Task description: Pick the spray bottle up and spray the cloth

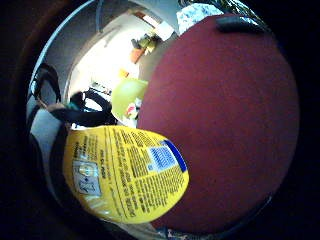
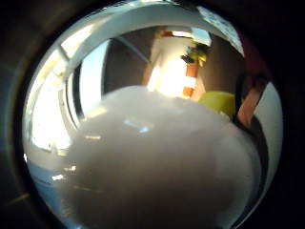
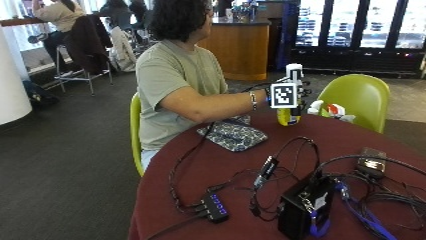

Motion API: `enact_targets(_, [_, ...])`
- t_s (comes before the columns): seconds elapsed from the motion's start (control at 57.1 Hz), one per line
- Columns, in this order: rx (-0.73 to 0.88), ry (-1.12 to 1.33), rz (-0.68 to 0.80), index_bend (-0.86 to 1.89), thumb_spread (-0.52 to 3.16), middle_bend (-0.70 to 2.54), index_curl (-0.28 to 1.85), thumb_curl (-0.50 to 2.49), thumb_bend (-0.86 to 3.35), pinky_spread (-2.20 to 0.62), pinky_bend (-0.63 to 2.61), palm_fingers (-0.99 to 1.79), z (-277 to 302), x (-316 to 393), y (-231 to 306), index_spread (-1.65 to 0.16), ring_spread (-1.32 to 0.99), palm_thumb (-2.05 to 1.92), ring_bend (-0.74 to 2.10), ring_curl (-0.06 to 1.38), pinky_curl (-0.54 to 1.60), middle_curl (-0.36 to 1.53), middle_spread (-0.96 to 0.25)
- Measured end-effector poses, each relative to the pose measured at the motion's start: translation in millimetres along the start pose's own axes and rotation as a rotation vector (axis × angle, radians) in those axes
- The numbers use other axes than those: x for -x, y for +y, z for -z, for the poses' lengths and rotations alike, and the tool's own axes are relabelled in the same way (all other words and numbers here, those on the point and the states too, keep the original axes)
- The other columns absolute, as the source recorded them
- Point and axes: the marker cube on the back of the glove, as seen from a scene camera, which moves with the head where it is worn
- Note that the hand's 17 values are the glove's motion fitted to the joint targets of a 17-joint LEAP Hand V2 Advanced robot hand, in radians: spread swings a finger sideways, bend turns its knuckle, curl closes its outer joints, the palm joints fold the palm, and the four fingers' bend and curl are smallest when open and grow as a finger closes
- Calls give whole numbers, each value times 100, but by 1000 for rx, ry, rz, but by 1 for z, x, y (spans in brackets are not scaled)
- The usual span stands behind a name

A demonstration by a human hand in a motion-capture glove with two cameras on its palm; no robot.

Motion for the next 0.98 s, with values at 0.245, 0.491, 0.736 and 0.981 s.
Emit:
enact_targets(0.245, [321,484,-42,5,72,32,40,59,-7,11,37,45,70,-5,41,-35,-17,68,35,40,38,42,-13])
enact_targets(0.491, [250,1046,-88,11,83,22,29,48,-4,24,46,26,188,40,89,-43,-9,59,21,32,37,37,-10])
enact_targets(0.736, [155,1206,-52,13,89,19,23,42,-3,26,51,12,240,82,135,-46,-4,59,20,31,37,34,-9])
enact_targets(0.981, [199,1219,-57,15,94,20,23,39,-3,26,48,13,245,95,158,-46,-2,58,20,30,35,34,-7])
